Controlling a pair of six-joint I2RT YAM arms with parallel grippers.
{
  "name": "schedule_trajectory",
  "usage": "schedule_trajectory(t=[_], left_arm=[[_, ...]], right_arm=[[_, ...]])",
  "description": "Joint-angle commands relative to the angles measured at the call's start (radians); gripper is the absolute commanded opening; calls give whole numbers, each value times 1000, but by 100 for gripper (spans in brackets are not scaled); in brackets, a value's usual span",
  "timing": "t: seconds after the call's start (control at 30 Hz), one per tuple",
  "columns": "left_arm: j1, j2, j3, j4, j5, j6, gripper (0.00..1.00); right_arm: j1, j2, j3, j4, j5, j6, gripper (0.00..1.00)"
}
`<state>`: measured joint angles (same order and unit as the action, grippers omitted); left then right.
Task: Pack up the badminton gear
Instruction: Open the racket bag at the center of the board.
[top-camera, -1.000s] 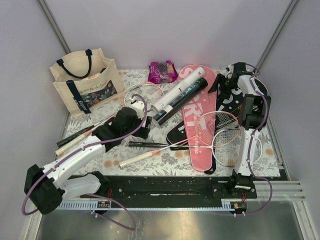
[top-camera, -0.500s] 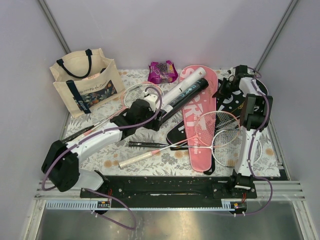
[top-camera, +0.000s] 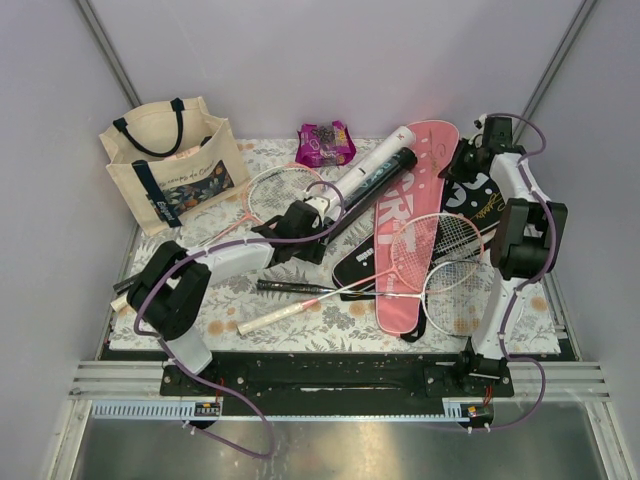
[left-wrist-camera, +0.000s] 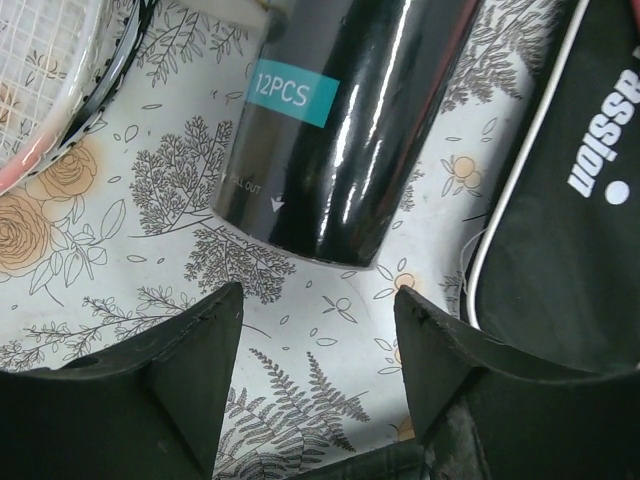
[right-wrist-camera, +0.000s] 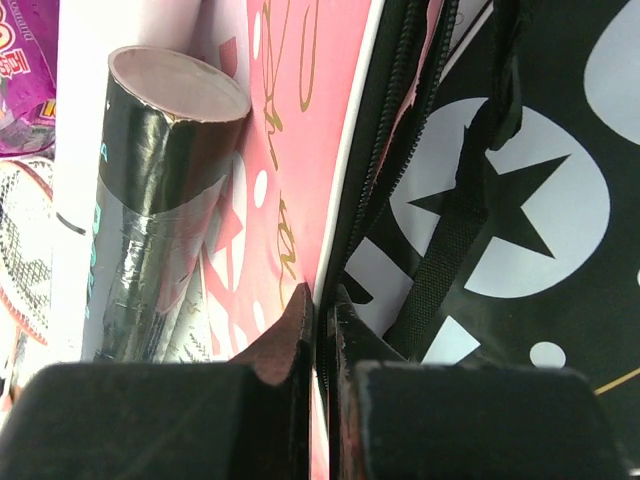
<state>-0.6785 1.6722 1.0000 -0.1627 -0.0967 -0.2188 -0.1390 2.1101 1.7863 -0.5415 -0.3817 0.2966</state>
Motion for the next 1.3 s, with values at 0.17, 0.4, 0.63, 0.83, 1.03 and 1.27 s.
schedule_trajectory(t=[0.17, 0.4, 0.63, 0.83, 1.03, 1.27], left_arm=[[8, 15, 43, 38, -46, -17, 64], [8, 21, 45, 29, -46, -19, 64], [8, 32, 71, 6, -6, -33, 64], [8, -18, 89, -35, 20, -48, 64], [8, -121, 155, -118, -7, -56, 66], [10, -241, 236, -207, -95, 13, 77]], right_arm=[[-5, -199, -62, 251, 84, 45, 0], [-5, -324, -192, 438, 47, 76, 0], [-4, -398, -222, 531, 15, 104, 0], [-2, -429, -180, 621, -33, 167, 0], [13, -467, -99, 606, -19, 245, 0], [58, -476, 19, 554, 20, 288, 0]])
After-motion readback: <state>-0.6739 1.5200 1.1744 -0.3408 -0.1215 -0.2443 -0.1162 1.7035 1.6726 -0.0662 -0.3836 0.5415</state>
